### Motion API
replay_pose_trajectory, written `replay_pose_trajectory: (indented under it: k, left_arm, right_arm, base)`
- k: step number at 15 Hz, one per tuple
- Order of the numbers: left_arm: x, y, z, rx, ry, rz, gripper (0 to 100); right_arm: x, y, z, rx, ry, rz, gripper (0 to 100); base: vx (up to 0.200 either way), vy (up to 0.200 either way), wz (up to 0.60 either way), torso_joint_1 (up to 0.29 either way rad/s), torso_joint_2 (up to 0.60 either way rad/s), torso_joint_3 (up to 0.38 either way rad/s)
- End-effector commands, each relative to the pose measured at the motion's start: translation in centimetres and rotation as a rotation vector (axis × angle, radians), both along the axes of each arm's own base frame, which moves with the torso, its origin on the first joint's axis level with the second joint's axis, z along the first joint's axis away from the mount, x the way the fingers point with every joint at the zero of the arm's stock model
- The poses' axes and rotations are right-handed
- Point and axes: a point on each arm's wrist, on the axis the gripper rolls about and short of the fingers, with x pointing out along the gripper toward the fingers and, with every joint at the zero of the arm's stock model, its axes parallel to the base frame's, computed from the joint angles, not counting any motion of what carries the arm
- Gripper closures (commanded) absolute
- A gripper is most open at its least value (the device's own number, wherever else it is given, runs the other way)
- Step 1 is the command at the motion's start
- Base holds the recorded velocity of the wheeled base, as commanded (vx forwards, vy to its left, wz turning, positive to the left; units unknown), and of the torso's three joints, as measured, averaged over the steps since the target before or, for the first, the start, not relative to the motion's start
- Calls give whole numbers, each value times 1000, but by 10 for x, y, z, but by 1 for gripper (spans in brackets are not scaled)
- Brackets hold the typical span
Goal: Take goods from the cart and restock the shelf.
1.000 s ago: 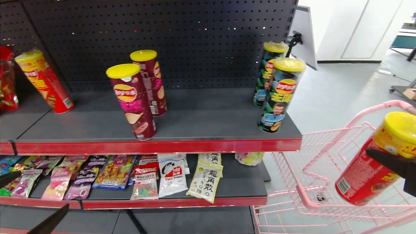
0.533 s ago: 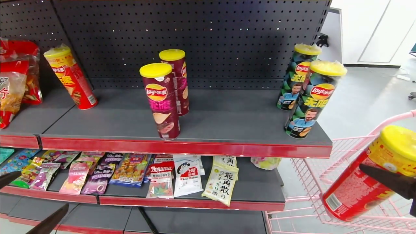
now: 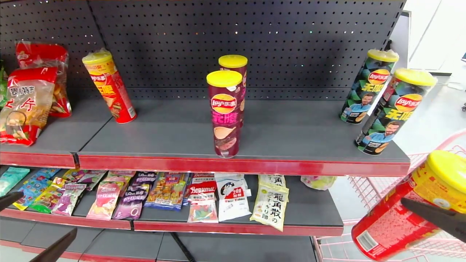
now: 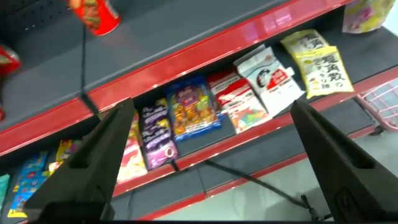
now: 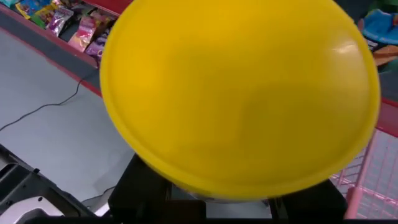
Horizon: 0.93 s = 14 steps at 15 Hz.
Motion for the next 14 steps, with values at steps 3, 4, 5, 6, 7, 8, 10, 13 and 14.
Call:
replay_pose_trajectory:
  k: [3,4,5,6,7,8,10,13,14]
  left_arm:
    - [0,0,0,1,0,2,0]
    - [0,0,0,1,0,2,0]
    - [0,0,0,1,0,2,0]
    - [0,0,0,1,0,2,0]
    - [0,0,0,1,1,2,0]
    - [0,0,0,1,1,2,0]
    - [1,0,0,2,2,2,0]
    - [1,0,0,2,2,2,0]
    - [1,0,0,2,2,2,0]
  right_arm:
    - [-3,-1,1,3,-13,3,100]
    - [-3,-1,1,3,-12,3,100]
    - [-3,-1,1,3,-16,3,100]
    - [-3,-1,2,4,-16,3,100]
    - [-3,-1,2,3,-16,3,100]
    - [-3,-1,2,3,-18,3,100]
    - [-3,-1,0,2,-13,3,100]
    - [-4,-1,1,2,-14,3,100]
    - [-4,-1,1,2,-14,3,100]
  base:
    - [0,200,0,5,-2,1]
    - [0,200,0,2,-2,7]
    - [0,200,0,-2,2,2]
    - [0,200,0,2,2,2]
    - [0,200,0,2,2,7]
    - [0,200,0,2,7,2]
    - [0,200,0,0,0,5]
    - [0,200,0,4,1,-1]
    - [0,200,0,7,2,-2]
